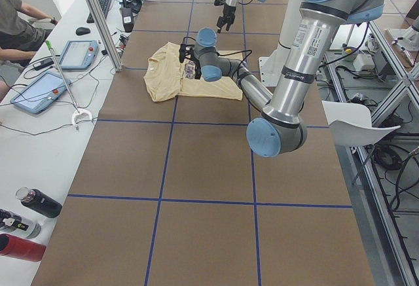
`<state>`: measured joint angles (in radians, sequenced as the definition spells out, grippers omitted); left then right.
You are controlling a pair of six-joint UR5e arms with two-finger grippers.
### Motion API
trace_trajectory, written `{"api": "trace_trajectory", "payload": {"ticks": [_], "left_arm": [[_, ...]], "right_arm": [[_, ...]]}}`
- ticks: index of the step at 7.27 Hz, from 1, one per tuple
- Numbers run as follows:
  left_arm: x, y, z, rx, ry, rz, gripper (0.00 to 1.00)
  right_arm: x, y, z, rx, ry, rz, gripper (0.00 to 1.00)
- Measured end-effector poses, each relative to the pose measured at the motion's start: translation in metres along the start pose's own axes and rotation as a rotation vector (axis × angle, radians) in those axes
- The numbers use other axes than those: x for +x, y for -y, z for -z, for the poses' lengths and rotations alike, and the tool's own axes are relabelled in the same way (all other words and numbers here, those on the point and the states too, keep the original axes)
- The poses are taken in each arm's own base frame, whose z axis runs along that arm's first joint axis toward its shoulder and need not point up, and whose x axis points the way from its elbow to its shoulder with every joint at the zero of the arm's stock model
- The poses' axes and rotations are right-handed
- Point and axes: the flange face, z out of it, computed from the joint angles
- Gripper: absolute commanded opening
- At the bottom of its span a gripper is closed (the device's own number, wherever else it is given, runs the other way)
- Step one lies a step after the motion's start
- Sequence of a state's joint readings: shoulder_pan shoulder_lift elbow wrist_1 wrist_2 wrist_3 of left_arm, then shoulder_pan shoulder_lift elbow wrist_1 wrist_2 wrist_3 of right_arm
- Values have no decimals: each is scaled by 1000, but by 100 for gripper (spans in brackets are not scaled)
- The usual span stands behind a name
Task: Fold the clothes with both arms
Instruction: 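Move the left gripper back beside the shirt while the right gripper moves toward the hem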
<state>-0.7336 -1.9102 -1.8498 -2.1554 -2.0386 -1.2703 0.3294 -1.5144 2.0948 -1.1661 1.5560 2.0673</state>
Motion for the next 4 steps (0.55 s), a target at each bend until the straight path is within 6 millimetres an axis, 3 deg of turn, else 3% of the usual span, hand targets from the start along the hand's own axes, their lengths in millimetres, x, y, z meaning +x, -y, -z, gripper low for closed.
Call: {"api": "trace_trajectory", "payload": {"ticks": [1,2,4], "left_arm": [[-9,-5,6,0,7,-3,100],[-14,-7,10,0,11,-3,100],[-18,-10,13,0,12,-3,100]], "right_arm": [[8,-35,-6,15,8,-35,94],[8,-56,-10,36,-2,-68,91],[2,-86,-17,65,-46,-92,85]]}}
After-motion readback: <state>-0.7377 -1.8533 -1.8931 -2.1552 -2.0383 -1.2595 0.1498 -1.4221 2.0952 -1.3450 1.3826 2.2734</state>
